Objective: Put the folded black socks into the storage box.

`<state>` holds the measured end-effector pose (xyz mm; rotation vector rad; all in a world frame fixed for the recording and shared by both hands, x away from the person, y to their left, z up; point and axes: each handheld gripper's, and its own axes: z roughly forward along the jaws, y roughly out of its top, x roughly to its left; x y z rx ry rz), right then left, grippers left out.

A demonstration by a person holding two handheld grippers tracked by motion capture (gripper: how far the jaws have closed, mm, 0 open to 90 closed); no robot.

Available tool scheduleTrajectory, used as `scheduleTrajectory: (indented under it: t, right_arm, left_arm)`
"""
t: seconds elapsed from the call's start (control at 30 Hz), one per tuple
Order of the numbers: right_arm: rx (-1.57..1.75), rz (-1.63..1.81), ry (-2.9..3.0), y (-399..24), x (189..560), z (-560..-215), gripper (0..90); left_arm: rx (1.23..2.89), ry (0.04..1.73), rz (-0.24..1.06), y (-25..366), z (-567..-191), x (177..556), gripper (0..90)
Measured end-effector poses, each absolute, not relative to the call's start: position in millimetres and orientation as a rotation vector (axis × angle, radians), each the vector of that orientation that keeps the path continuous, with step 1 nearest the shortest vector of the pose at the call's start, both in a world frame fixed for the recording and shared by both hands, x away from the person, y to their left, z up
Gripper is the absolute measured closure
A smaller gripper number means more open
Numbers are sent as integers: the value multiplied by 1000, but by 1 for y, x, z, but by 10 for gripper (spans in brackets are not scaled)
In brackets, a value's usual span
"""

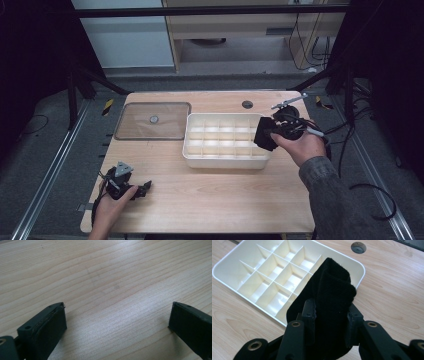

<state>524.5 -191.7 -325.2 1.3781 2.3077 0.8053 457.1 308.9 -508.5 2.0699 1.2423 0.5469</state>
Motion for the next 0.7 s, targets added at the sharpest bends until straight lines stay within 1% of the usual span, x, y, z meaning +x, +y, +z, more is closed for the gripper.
scheduleTrajectory:
  t: [0.47,0.7]
  right_arm:
    - [1403,772,2321,-187,538,-342,678]
    - [1410,768,2336,-183,539,-348,677]
  left_arm:
    - [2069,1249,546,309,-508,456,4]
    - [2069,1249,546,309,-508,455,4]
